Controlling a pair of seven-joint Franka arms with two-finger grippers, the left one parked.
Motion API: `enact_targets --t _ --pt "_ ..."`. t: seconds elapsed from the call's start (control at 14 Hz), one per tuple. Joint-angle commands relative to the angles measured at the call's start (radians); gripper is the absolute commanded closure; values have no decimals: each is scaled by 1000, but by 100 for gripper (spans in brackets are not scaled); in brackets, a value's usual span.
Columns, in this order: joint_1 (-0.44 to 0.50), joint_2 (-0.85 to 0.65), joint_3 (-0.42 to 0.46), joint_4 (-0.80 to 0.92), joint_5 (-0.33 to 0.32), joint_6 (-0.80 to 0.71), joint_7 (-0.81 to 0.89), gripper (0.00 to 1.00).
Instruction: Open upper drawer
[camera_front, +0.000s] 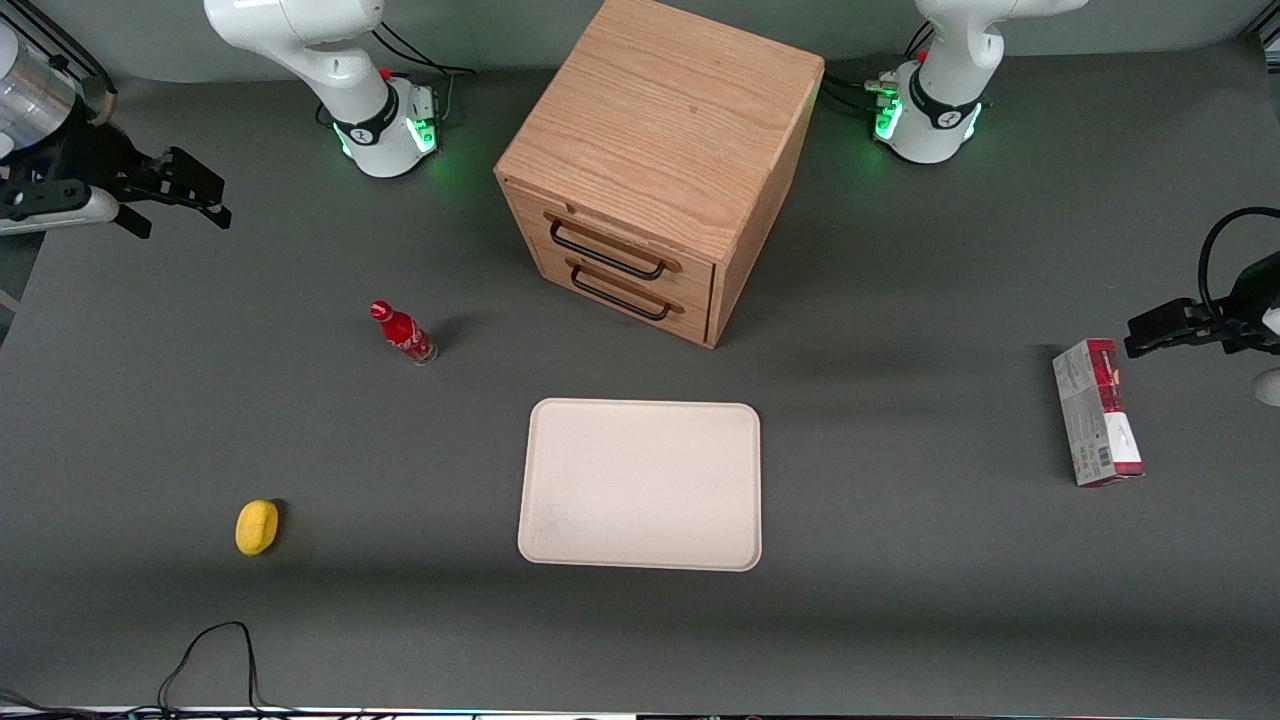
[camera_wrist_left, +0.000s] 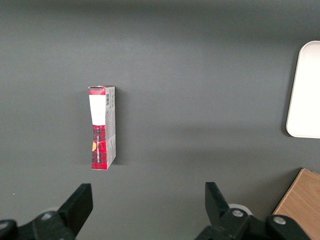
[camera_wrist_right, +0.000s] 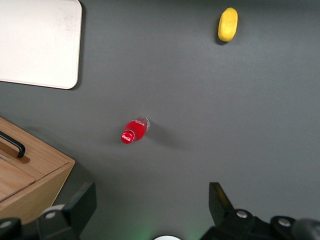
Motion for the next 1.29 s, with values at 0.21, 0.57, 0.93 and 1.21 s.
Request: enact_targets --t 0.21,0.57,0.93,1.21 --pt "9 155 38 162 -5 -12 -11 0" --pt "9 359 318 426 91 -107 112 0" --pt "9 469 627 528 85 -110 -1 0" --pt "9 534 638 522 195 -109 -191 0"
